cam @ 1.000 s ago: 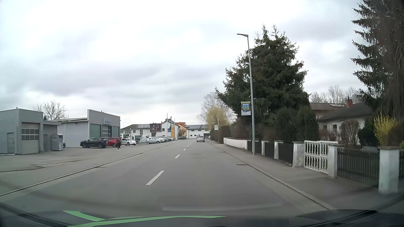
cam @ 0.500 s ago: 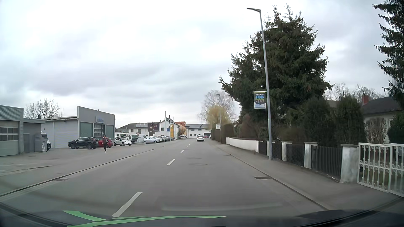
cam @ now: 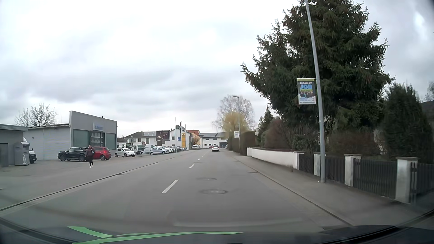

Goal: Follow the waypoints while adhering to traffic rules and regulations

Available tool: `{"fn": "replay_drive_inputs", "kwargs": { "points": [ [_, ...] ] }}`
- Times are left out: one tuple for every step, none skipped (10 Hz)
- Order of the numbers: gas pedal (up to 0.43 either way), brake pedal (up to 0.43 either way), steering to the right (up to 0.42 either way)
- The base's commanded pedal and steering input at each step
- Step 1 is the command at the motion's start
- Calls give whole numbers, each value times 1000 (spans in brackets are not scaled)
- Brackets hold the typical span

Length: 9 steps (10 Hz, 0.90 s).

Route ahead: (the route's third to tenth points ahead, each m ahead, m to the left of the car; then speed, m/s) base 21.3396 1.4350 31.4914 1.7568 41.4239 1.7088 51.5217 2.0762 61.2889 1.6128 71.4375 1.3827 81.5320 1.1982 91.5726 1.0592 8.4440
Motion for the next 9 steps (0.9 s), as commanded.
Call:
{"fn": "replay_drive_inputs", "kwargs": {
  "points": [
    [130, 0, -3],
    [130, 0, -2],
    [130, 0, -2],
    [130, 0, -2],
    [130, 0, -3],
    [130, 0, -2],
    [138, 0, -2],
    [138, 0, -2],
    [138, 0, -3]
  ]
}}
